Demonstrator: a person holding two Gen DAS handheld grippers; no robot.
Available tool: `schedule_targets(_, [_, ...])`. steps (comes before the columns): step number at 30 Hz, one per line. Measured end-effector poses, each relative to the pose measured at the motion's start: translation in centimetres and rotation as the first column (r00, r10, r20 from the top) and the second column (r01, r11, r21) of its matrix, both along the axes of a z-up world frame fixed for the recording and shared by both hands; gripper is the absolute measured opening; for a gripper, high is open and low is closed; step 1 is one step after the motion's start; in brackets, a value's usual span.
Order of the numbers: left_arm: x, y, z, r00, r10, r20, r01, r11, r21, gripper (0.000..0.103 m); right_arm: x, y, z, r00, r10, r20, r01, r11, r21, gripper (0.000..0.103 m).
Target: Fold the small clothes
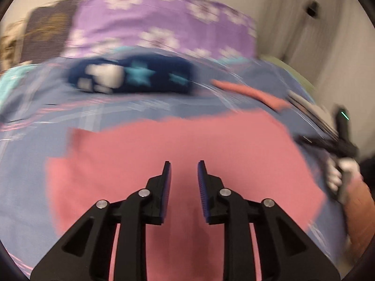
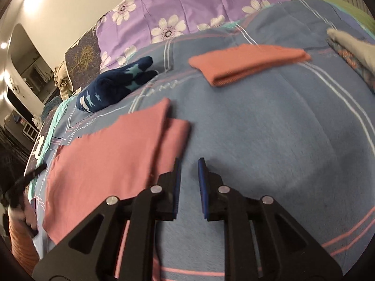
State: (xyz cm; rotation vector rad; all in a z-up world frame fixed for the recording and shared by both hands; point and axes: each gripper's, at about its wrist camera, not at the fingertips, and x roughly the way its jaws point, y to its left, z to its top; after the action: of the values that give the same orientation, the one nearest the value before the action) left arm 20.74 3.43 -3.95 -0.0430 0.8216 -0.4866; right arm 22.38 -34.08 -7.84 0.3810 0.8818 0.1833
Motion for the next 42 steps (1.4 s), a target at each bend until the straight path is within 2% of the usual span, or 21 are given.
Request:
schedule_targets(2, [-1.7, -3.3, -0.5, 0.997, -0.072, -0.022, 0.072, 0.997, -0.012, 0.033, -0.1, 0.0, -0.2, 1.000, 0.022, 0.003, -0.022, 1.000, 0.002, 0.016])
schedule_targets(4, [-4.2, -8.1, -1.3, 0.985, -0.168, -0.048, 0.167, 0.985, -0.036, 0.034, -0.3, -0.1, -0.4, 0.999, 0.043, 0.015, -0.043, 0.999, 0.000, 0.017])
schedule_targets(7, [-6.5, -13.4, -2.0, 0.962, -0.263, -0.066, 0.262, 0.965, -0.025, 0.034, -1.1, -0.8, -0.9, 0.997, 0.068, 0.040, -0.070, 0.997, 0.031, 0.017])
schedule_targets(9, [-7.3, -16.2, -2.2, 0.951, -0.297, -0.083, 0.297, 0.955, -0.003, 0.034, -1.5, -1.6, -1.5, 0.996, 0.071, 0.056, -0.076, 0.994, 0.084, 0.017])
schedule_targets(11, [-7.8, -18.9, -2.3, 0.949, -0.305, -0.085, 0.309, 0.950, 0.049, 0.034, -1.6, -2.7, -2.0, 0.997, 0.060, 0.057, -0.069, 0.983, 0.172, 0.017])
schedule_targets(12, [-8.0, -19.8, -2.4, 0.948, -0.306, -0.086, 0.312, 0.948, 0.065, 0.034, -1.6, -2.9, -2.1, 0.996, 0.059, 0.059, -0.069, 0.980, 0.187, 0.017])
schedule_targets(15, [-7.9, -22.8, -2.5, 0.954, -0.285, -0.092, 0.295, 0.947, 0.128, 0.037, -1.8, -2.6, -1.8, 0.995, 0.068, 0.071, -0.079, 0.983, 0.163, 0.020])
schedule_targets(16, [-8.1, -23.0, -2.6, 0.958, -0.273, -0.093, 0.284, 0.948, 0.147, 0.042, -2.0, -2.3, -1.7, 0.994, 0.075, 0.078, -0.086, 0.985, 0.148, 0.022])
schedule_targets(22, [-8.3, -25.1, -3.9, 0.979, -0.184, -0.086, 0.201, 0.945, 0.260, 0.043, -2.8, -1.4, -0.4, 0.987, 0.081, 0.137, -0.091, 0.994, 0.065, 0.051])
schedule_targets(23, [-8.2, -24.8, -3.8, 0.982, -0.173, -0.075, 0.187, 0.944, 0.272, 0.042, -3.1, -1.4, -0.1, 0.986, 0.065, 0.152, -0.073, 0.996, 0.053, 0.063])
schedule_targets(24, [-8.2, -24.8, -3.8, 0.984, -0.165, -0.070, 0.178, 0.944, 0.278, 0.039, -3.4, -1.6, 0.2, 0.984, 0.039, 0.172, -0.046, 0.998, 0.038, 0.073])
schedule_targets(26, [-8.4, -24.0, -3.7, 0.986, -0.150, -0.070, 0.164, 0.946, 0.279, 0.023, -4.1, -2.4, 1.1, 0.971, -0.052, 0.231, 0.049, 0.999, 0.021, 0.087])
schedule_targets(27, [-8.2, -23.8, -3.8, 0.986, -0.148, -0.076, 0.164, 0.947, 0.277, 0.020, -4.6, -2.8, 1.3, 0.961, -0.091, 0.261, 0.087, 0.996, 0.025, 0.089])
schedule_targets(29, [-7.9, -23.4, -4.0, 0.986, -0.144, -0.087, 0.163, 0.948, 0.274, 0.012, -5.1, -3.6, 1.6, 0.945, -0.138, 0.297, 0.126, 0.990, 0.059, 0.089])
schedule_targets(32, [-7.7, -22.6, -4.0, 0.986, -0.132, -0.105, 0.154, 0.958, 0.243, 0.009, -4.9, -4.4, 1.1, 0.938, -0.196, 0.285, 0.177, 0.980, 0.093, 0.088])
schedule_targets(34, [-7.6, -22.4, -4.0, 0.985, -0.132, -0.109, 0.154, 0.961, 0.229, 0.009, -4.3, -4.7, 0.7, 0.951, -0.181, 0.252, 0.155, 0.981, 0.118, 0.072])
schedule_targets(36, [-7.9, -22.6, -3.9, 0.984, -0.138, -0.114, 0.160, 0.963, 0.219, 0.009, -3.4, -4.7, 0.1, 0.972, -0.133, 0.193, 0.109, 0.985, 0.130, 0.039])
schedule_targets(37, [-8.1, -22.8, -3.9, 0.983, -0.140, -0.115, 0.163, 0.962, 0.218, 0.009, -3.1, -4.6, -0.2, 0.978, -0.122, 0.170, 0.100, 0.986, 0.132, 0.036])
schedule_targets(39, [-8.3, -23.2, -3.7, 0.982, -0.148, -0.121, 0.171, 0.962, 0.212, 0.013, -2.6, -4.5, -0.7, 0.984, -0.111, 0.140, 0.093, 0.987, 0.129, 0.036])
schedule_targets(41, [-8.6, -24.2, -3.6, 0.977, -0.174, -0.123, 0.198, 0.956, 0.215, 0.031, -2.6, -4.4, -0.8, 0.985, -0.108, 0.135, 0.090, 0.988, 0.128, 0.036])
schedule_targets(42, [-8.8, -24.7, -3.7, 0.976, -0.183, -0.119, 0.206, 0.952, 0.228, 0.036, -2.8, -4.4, -0.7, 0.985, -0.106, 0.136, 0.088, 0.988, 0.127, 0.036])
